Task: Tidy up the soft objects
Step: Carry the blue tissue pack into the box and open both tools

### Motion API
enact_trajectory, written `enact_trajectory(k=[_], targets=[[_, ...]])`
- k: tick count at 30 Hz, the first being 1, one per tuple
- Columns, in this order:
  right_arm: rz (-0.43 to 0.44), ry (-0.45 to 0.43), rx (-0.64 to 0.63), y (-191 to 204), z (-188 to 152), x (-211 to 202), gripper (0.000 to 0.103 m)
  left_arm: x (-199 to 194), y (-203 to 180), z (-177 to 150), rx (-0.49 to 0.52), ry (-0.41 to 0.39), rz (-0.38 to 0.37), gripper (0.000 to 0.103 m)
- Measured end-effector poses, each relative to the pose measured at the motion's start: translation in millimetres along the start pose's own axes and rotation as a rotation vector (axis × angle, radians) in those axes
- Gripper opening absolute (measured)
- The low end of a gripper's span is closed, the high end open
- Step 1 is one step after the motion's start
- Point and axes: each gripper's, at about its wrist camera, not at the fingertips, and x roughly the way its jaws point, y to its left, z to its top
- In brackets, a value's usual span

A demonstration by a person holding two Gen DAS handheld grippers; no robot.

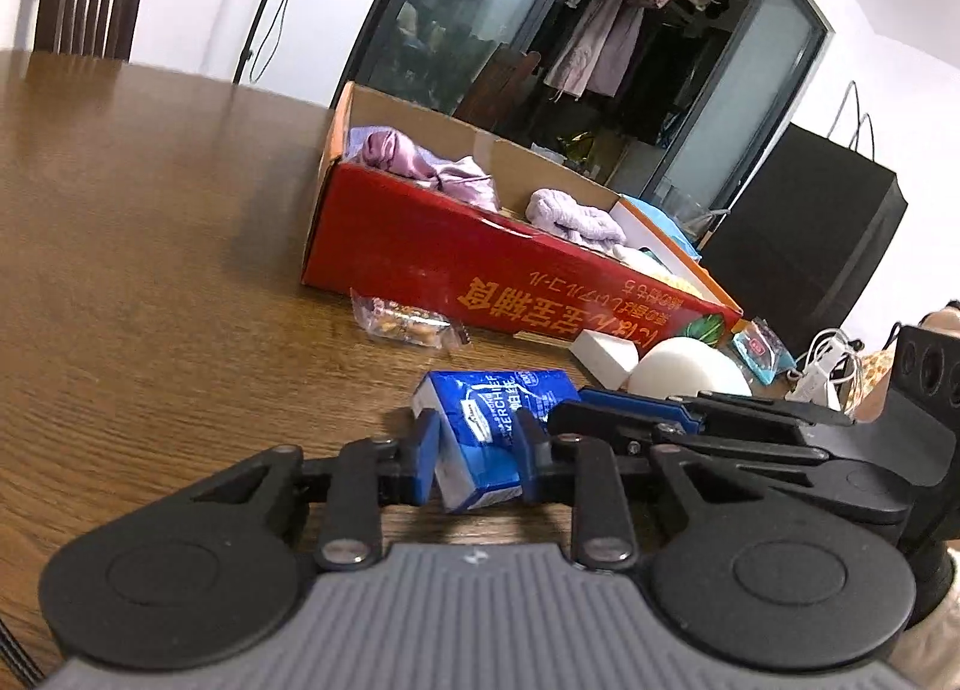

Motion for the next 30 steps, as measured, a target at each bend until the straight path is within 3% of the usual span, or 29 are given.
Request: enact_trajectory(k=[5, 9, 14, 18, 21, 24, 26, 29, 30], targets=[[-0.034, -0.047, -0.021, 4, 3, -9, 0.017, -15, -13, 2, 0.039, -0.072, -0.021, 0.026], [-0.050, -0.150, -0.032, 6, 15, -33, 0.017, -30, -27, 23, 0.040, -0.129, -0.080, 0.026], [-0.078, -0.226, 0.005, -18, 55, -55, 0.017, -13, -57, 92, 0.108, -0.160, -0.133, 0.026], [-0.135, -0.228, 0.022, -58, 104, -47, 0.017, 40, -68, 153, 0.096, -0.141, -0.139, 0.026], [-0.133, -0.181, 0.087, -100, 137, -19, 0.017, 92, -58, 188, 0.021, -0.102, -0.123, 0.026], [-0.139, -0.093, 0.139, -139, 163, 26, 0.017, 153, -38, 214, -0.073, 0.011, -0.074, 0.026], [-0.167, -0.031, 0.152, -158, 173, 58, 0.017, 189, -30, 221, -0.058, 0.079, -0.029, 0.026], [-0.194, 0.081, 0.187, -183, 178, 107, 0.017, 238, -16, 218, -0.068, 0.265, 0.068, 0.025], [-0.199, 0.132, 0.191, -189, 177, 121, 0.017, 247, -14, 214, -0.069, 0.290, 0.100, 0.025]])
